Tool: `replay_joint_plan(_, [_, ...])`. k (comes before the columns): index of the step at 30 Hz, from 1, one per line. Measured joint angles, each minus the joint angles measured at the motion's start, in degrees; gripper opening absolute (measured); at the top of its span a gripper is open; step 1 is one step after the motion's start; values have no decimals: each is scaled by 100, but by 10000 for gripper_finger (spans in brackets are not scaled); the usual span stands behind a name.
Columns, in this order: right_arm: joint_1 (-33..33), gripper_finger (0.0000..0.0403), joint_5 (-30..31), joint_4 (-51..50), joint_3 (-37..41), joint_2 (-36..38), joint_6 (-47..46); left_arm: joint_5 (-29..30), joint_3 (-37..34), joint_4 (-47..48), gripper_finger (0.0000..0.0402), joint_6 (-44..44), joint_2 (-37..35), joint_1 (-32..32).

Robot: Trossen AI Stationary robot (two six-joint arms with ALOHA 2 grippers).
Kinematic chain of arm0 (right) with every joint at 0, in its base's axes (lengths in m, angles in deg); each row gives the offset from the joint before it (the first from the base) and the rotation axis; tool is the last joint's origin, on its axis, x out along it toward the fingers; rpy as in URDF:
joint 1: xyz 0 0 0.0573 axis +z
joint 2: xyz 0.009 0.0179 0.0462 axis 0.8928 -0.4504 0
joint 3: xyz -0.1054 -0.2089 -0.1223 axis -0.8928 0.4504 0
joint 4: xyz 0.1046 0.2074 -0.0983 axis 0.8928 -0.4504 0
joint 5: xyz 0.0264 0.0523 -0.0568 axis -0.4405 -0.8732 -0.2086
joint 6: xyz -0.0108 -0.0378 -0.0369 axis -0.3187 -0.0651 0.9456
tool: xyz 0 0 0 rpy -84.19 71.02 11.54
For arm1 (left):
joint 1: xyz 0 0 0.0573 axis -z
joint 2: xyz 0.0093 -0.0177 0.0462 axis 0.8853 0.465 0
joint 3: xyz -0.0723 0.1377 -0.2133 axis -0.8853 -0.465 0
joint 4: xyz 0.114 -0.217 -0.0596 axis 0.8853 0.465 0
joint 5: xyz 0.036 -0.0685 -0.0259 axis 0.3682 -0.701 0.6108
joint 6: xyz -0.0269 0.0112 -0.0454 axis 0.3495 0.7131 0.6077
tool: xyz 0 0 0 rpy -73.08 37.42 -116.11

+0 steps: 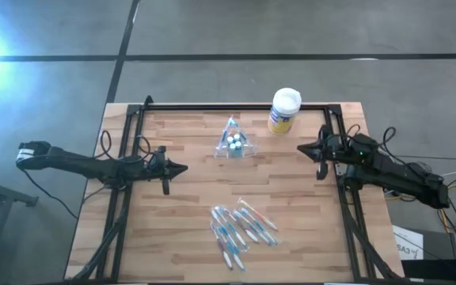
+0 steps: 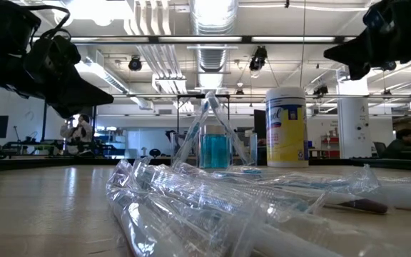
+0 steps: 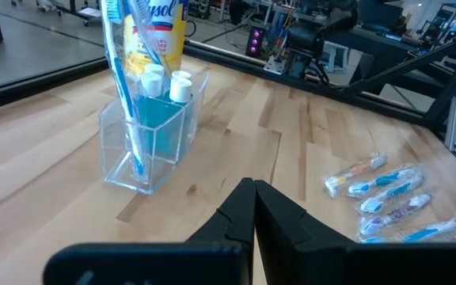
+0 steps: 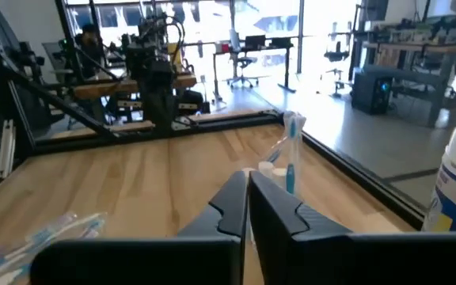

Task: Pick & Place toothbrushing station
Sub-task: Put the blue toothbrush into the transparent organizer

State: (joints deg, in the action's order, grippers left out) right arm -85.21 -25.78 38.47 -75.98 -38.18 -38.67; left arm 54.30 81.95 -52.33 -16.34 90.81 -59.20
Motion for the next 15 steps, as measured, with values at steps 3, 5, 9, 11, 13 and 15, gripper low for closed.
replay_joint_plan(3, [0,13,-25,-10,135,260,-18,3,0,-3,10,64,0,0])
replay_joint_plan(5, [0,13,-155,-50,184,339,50,32,0,-9,10,70,0,0])
replay_joint_plan(9, [0,12,-407,15,286,425,240,84,0,-56,10,116,0,0])
replay_joint_plan(11, [0,12,-407,31,373,439,282,103,0,-63,10,138,0,0])
replay_joint_plan(13, [0,12,-410,32,494,460,290,182,0,-74,10,156,0,0])
replay_joint_plan(15, [0,12,-410,44,611,473,312,291,0,-110,10,170,-1,0])
